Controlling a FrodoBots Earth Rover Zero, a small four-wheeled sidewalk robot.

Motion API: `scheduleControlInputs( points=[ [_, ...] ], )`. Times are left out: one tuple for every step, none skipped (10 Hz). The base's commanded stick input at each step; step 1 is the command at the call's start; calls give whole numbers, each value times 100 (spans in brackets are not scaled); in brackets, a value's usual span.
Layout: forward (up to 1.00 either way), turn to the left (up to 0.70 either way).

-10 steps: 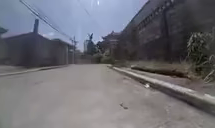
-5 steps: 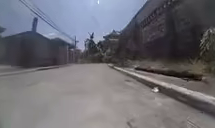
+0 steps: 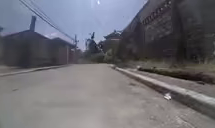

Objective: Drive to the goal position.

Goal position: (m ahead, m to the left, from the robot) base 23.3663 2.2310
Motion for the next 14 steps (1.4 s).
scheduleControlInputs(
  points=[
    [85, 0],
    [85, 0],
    [85, 0],
    [85, 0],
    [85, 0],
    [85, 0],
    [85, 0],
    [85, 0],
    [85, 0],
    [85, 0],
    [85, 0],
    [85, 0],
    [85, 0],
    [85, 0]
  ],
)
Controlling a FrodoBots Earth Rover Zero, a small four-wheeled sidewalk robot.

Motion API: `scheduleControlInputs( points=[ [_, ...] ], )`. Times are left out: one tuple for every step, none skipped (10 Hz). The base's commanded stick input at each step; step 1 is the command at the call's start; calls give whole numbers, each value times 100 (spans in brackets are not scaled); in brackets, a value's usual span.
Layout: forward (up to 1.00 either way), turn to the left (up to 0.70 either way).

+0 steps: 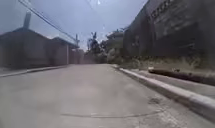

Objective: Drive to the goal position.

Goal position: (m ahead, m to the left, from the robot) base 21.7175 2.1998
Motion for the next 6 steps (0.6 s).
scheduleControlInputs(
  points=[
    [85, 0],
    [85, 0],
    [85, 0],
    [85, 0],
    [85, 0],
    [85, 0]
  ],
)
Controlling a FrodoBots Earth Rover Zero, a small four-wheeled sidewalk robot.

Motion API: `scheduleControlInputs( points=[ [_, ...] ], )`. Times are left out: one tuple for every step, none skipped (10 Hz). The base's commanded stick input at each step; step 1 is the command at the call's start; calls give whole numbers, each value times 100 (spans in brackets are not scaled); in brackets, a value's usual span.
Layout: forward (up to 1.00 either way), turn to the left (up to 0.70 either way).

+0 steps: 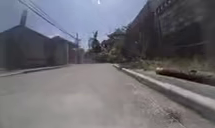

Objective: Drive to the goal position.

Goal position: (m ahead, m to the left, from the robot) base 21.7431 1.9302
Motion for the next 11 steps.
scheduleControlInputs(
  points=[
    [85, 0],
    [85, 0],
    [85, 0],
    [85, 0],
    [85, 0],
    [85, 0],
    [85, 0],
    [85, -14],
    [85, -34],
    [85, -34],
    [85, -34]
  ],
)
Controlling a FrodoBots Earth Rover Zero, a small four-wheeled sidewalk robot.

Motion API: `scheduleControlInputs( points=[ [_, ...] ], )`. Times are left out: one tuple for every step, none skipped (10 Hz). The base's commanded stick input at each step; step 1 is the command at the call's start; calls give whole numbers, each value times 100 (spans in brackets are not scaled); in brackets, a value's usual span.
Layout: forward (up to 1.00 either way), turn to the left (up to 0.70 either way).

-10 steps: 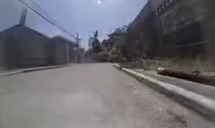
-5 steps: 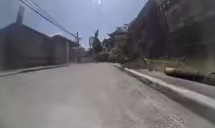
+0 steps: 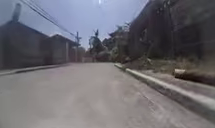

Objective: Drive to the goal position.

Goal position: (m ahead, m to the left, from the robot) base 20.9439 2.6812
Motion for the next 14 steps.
scheduleControlInputs(
  points=[
    [85, -31],
    [85, -12],
    [85, 0],
    [85, 0],
    [85, 0],
    [85, 0],
    [85, 0],
    [85, 0],
    [85, 0],
    [85, 0],
    [85, 0],
    [85, 0],
    [85, 0],
    [85, 0]
  ],
)
